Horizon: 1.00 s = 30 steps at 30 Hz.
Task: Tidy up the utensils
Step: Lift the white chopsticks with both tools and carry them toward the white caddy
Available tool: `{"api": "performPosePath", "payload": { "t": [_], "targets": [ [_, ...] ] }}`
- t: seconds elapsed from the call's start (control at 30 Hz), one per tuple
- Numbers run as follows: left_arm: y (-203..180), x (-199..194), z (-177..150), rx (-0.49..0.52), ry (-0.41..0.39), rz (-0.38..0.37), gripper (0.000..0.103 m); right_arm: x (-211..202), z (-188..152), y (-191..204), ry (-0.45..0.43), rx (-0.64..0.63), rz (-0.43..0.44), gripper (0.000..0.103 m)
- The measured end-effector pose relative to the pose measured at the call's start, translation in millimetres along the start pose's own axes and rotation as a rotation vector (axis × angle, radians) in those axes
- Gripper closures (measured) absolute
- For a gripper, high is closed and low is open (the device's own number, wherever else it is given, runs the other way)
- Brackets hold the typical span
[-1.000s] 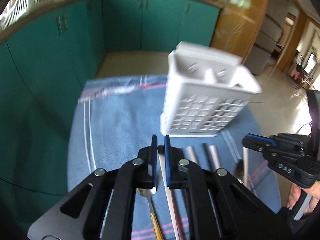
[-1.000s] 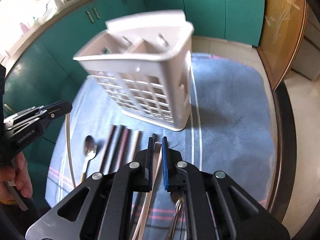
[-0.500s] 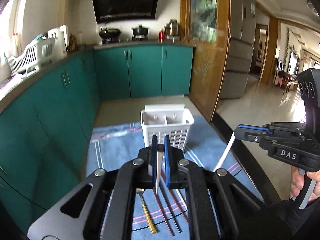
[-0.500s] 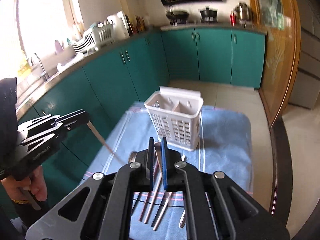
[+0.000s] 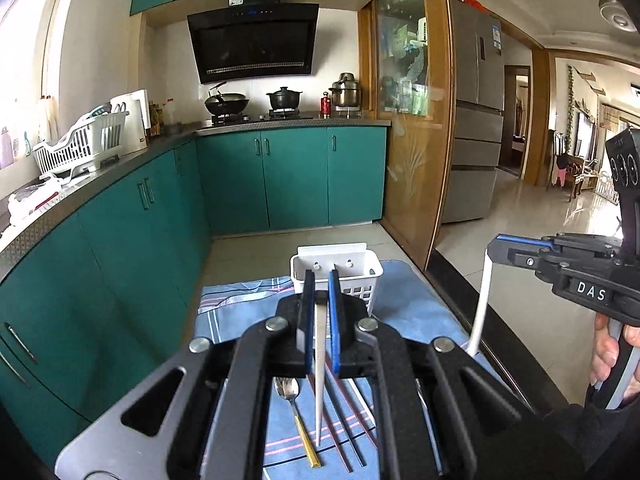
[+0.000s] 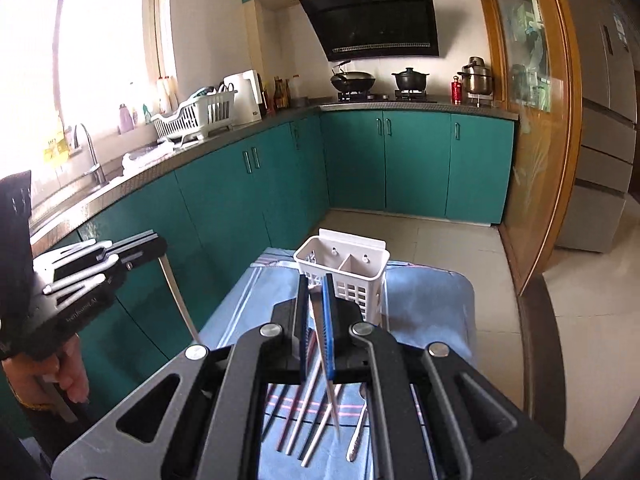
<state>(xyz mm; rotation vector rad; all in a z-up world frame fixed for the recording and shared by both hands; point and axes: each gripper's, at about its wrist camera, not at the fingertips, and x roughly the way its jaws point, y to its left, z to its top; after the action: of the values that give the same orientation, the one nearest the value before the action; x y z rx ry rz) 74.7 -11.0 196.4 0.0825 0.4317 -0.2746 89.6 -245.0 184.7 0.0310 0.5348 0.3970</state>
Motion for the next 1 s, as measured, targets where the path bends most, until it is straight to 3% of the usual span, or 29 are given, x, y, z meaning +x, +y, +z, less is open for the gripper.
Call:
{"api": "performPosePath", "payload": {
  "t": [0.53,0.73,0.8,0.87,0.9,0.93,1.0],
  "targets": [
    [3.0,5.2,-3.8,-0.001,0.005,-0.003,0.097,1.8,-4.8,1.6,-0.010,-0.001,-0.008,0.097],
    [11.2,11.1,-5.0,-0.013,0.014,-0.005,0.097,13.4,-5.3,2.1,0.030,-0.008,-0.013,0.098],
    [17.4,8.5,-4.5,-0.032,0.003,0.000,0.097,19.3,-4.3,1.5,0.050,0.016,0.029,0.098],
    [20.8,8.4,-3.9,-0.039,0.004,-0.001,0.097,25.7,-5.0,-1.1,0.060,0.030,0.024,0.087],
    [21.9,8.2,-4.9,-0.042,0.003,0.000,0.097,31.1,-6.9,-0.1,0.086,0.015,0.017,0.064],
    [22.6,9.2,-5.0,-0.040,0.007,0.001,0.097,39.0,-11.9,0.9,0.123,-0.006,0.018,0.055],
    [21.2,10.0,-8.5,-0.035,0.015,0.000,0.097,48.7,-22.6,-3.9,0.140,0.004,0.009,0.055]
  ]
}}
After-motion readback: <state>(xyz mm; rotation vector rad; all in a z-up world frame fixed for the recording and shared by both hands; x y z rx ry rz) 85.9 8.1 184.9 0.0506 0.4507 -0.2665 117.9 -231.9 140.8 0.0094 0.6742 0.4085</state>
